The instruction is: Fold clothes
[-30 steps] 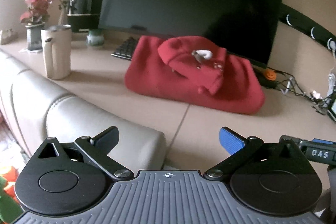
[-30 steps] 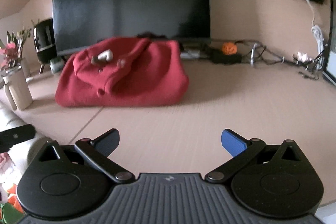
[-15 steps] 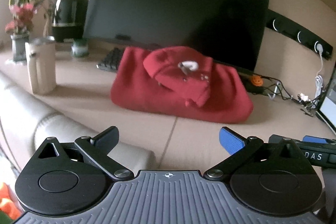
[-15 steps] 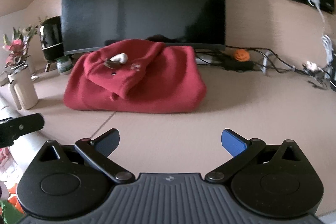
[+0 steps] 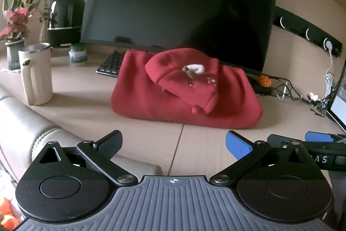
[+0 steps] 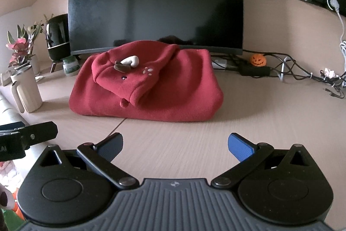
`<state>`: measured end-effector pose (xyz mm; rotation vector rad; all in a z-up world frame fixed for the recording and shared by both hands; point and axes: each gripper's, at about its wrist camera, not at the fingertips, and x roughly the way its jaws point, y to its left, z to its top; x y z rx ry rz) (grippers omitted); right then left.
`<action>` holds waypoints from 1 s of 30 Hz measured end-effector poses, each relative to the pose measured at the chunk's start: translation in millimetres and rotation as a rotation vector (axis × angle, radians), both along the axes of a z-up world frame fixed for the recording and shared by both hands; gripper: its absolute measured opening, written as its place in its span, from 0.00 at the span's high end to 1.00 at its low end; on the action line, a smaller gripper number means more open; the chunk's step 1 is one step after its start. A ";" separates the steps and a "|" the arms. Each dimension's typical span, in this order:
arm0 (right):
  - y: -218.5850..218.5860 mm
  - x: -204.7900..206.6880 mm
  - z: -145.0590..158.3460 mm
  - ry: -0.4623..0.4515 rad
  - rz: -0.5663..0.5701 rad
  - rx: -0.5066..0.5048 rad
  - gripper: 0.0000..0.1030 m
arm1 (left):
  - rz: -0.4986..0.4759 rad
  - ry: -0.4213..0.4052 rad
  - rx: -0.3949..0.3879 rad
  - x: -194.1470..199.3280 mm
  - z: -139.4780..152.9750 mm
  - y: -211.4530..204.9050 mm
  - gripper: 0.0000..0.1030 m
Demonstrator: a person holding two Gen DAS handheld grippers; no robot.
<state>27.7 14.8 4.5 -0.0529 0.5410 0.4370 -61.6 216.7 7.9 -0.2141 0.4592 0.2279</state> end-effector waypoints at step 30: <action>-7.9 1.6 -8.8 0.057 -0.015 0.027 0.00 | 0.001 0.030 -0.015 1.1 -7.1 -0.6 0.00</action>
